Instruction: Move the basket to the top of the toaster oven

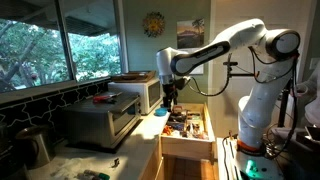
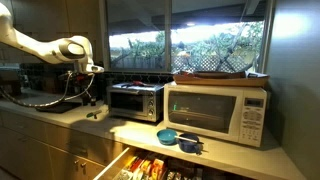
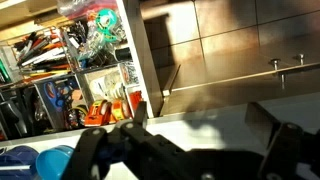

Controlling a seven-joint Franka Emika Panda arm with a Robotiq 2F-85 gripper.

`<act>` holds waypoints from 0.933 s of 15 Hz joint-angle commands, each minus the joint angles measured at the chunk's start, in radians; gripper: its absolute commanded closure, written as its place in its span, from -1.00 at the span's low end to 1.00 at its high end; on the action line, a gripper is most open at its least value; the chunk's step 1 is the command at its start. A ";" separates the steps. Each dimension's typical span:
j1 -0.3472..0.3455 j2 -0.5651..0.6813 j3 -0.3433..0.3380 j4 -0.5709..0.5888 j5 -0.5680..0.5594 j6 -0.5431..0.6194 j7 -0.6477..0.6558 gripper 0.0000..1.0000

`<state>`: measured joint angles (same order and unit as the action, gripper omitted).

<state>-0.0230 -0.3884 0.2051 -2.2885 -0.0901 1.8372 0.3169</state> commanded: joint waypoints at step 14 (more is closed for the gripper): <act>-0.178 -0.156 -0.217 0.252 -0.031 -0.114 0.157 -1.00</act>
<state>-0.1449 -0.5227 0.0344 -2.1177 -0.1029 1.7700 0.4412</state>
